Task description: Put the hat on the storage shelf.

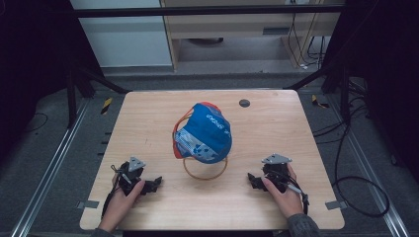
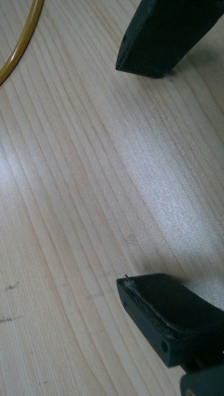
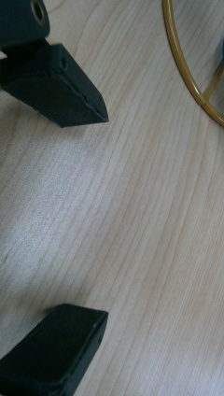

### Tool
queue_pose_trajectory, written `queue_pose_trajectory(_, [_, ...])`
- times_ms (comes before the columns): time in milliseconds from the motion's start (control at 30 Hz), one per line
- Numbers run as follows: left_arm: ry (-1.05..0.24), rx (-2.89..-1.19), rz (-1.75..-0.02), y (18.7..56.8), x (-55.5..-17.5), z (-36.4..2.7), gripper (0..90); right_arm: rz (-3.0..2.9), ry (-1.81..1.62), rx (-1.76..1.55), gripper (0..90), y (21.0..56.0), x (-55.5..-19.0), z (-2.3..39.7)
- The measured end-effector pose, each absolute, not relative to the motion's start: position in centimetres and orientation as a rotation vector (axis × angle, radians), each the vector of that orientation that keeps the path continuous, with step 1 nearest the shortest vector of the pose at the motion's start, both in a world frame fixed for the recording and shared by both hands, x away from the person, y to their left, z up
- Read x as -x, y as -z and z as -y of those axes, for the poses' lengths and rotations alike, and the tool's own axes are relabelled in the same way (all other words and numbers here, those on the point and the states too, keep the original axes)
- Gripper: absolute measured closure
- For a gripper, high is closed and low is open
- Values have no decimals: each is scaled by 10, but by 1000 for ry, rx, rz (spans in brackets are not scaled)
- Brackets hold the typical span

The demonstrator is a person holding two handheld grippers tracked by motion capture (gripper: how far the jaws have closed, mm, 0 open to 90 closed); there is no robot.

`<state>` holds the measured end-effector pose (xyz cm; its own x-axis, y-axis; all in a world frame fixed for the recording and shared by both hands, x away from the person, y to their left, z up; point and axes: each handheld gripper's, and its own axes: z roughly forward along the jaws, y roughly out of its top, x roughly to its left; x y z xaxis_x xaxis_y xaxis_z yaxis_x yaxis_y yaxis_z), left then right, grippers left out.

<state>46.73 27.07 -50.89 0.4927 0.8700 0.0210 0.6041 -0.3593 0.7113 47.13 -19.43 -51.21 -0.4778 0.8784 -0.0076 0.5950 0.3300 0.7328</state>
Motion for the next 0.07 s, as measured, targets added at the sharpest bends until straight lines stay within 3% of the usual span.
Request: queue_pose_trajectory(67, [-528, -2090, -1207, 509, -468, -270, 0, -2198, -946, -1305, 33, 512, -473, 194])
